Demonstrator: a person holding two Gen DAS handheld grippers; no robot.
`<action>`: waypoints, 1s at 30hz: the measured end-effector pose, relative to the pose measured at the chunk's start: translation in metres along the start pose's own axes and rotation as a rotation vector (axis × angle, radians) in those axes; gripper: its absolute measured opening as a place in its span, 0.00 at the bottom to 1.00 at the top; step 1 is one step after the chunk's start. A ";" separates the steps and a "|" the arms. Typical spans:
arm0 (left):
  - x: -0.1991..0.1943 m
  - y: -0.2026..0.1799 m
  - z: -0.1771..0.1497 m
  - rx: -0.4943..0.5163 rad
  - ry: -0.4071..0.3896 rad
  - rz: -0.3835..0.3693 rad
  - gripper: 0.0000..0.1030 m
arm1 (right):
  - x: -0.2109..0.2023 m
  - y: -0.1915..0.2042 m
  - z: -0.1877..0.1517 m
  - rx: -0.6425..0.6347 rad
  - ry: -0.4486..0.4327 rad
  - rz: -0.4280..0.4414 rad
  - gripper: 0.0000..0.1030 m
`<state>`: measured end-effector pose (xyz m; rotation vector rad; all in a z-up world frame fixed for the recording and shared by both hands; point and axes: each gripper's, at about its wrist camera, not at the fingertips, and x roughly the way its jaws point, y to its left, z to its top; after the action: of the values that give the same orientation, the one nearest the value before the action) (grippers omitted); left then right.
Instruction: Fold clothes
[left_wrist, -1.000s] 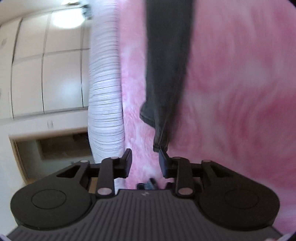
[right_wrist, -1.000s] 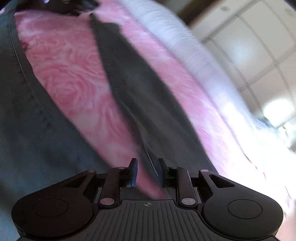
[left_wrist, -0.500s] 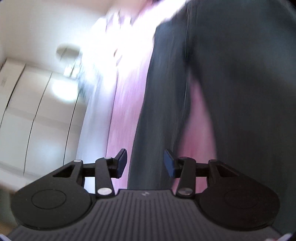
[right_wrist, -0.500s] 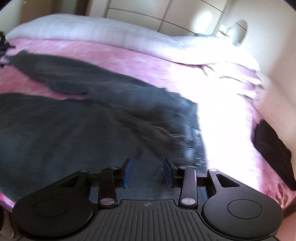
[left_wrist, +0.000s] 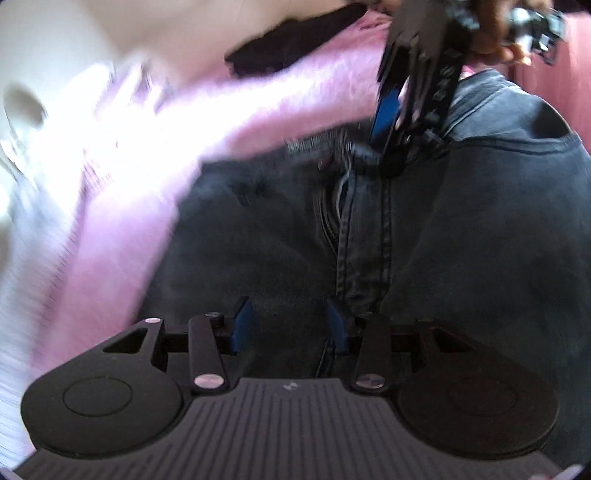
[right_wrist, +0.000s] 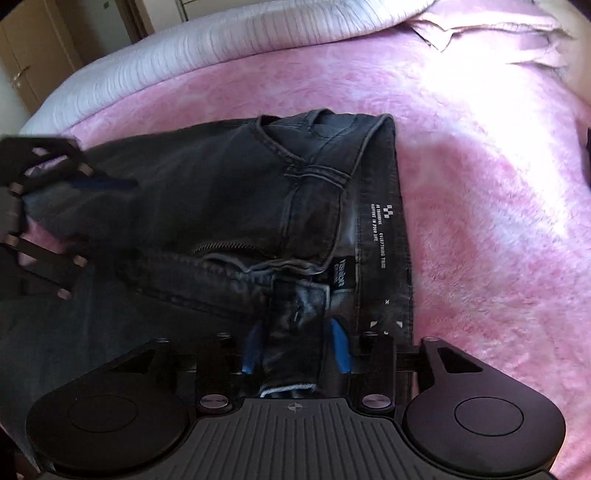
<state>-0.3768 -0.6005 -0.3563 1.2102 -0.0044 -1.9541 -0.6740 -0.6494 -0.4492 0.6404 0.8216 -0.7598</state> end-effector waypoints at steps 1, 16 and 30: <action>0.001 0.001 -0.001 -0.018 -0.002 -0.014 0.36 | -0.001 -0.002 0.001 0.007 0.001 0.008 0.47; -0.039 0.018 -0.017 -0.085 -0.031 0.031 0.36 | -0.036 0.010 -0.014 0.003 -0.123 -0.004 0.10; -0.050 0.014 -0.035 -0.091 -0.026 0.104 0.39 | -0.008 0.014 0.002 -0.250 -0.140 -0.176 0.26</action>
<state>-0.3318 -0.5641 -0.3327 1.1036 0.0074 -1.8599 -0.6654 -0.6402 -0.4382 0.2910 0.8346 -0.8348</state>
